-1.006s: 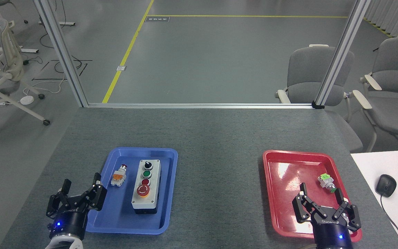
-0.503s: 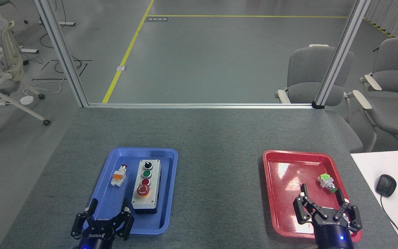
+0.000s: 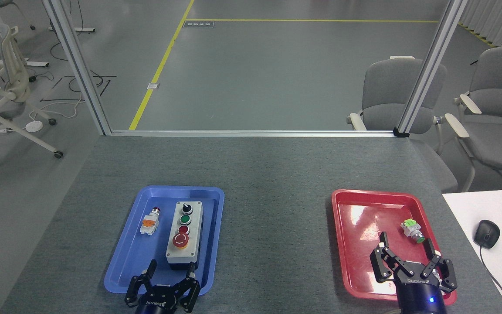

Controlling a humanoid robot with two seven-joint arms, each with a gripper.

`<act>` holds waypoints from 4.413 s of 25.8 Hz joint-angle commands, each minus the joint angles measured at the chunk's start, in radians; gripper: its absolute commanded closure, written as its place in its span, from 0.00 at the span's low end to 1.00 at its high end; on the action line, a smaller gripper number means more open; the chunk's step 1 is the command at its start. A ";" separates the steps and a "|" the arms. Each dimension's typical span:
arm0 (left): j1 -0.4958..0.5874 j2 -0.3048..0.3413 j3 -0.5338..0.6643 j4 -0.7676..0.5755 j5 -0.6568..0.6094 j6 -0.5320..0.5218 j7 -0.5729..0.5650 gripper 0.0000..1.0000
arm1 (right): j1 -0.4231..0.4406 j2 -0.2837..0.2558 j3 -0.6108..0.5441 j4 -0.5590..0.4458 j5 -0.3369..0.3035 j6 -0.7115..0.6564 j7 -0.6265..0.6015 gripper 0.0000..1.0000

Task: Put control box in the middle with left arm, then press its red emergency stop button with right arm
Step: 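Move the left gripper toward the grey control box in the blue tray, then close the left gripper on the near end of the control box, then lift and carry the control box out of the blue tray toward the table middle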

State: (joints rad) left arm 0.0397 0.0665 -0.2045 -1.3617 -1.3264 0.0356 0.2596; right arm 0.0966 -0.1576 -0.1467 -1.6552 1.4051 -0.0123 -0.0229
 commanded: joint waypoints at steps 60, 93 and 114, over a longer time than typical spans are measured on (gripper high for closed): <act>-0.279 -0.065 -0.004 0.388 0.012 0.009 -0.013 0.45 | -0.002 0.009 -0.001 0.005 -0.003 0.002 0.000 0.01; -0.236 -0.094 -0.314 0.125 0.108 -0.083 -0.014 1.00 | 0.000 0.010 0.010 0.005 -0.003 0.000 0.000 0.01; -0.359 -0.201 -0.480 0.380 -0.030 -0.028 -0.016 1.00 | 0.003 0.010 0.062 0.005 0.000 0.000 0.000 0.01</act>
State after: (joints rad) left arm -0.3080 -0.1349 -0.6682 -0.9973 -1.3565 0.0097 0.2477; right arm 0.0997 -0.1500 -0.0873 -1.6506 1.4047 -0.0126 -0.0189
